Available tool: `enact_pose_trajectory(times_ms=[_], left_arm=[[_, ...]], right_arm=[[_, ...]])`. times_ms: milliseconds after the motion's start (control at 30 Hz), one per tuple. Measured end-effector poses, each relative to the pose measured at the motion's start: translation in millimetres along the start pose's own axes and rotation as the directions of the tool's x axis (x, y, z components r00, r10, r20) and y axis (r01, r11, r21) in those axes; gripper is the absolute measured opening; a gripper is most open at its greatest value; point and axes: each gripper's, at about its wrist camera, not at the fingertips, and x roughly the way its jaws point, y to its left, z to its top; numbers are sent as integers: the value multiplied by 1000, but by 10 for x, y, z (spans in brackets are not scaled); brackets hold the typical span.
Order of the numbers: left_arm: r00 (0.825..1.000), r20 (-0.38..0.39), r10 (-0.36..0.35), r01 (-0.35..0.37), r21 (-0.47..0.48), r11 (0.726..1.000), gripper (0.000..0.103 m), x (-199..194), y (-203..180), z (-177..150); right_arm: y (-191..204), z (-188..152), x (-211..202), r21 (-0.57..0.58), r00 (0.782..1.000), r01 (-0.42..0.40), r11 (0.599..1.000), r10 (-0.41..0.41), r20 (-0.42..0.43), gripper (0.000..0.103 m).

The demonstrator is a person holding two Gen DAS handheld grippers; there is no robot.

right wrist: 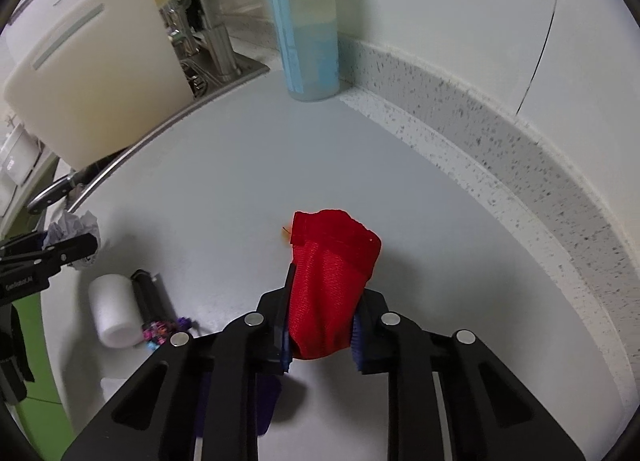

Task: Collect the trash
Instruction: 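Grasp the crumpled white paper with the left gripper while the right gripper grasps the red cloth, then carry the paper and red cloth to the wastebasket and release both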

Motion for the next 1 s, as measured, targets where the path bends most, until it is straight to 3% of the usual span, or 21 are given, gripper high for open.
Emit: enact_pose_trajectory(times_ms=[300, 567, 767, 1000], left_arm=[[997, 80, -22, 19, 37, 999, 50, -557, 29, -125], [989, 148, -5, -2, 49, 999, 50, -1229, 237, -516], [983, 179, 37, -40, 12, 999, 50, -1699, 577, -951], [975, 189, 120, -108, -73, 991, 50, -2108, 1059, -1514]], right_arm=[[286, -96, -647, -51, 995, -39, 998, 44, 93, 19], [842, -306, -1118, -138, 986, -100, 985, 117, 121, 19], [1468, -500, -1338, -219, 972, -168, 961, 198, 123, 19], [2362, -767, -1462, -337, 948, -266, 903, 308, 76, 19]])
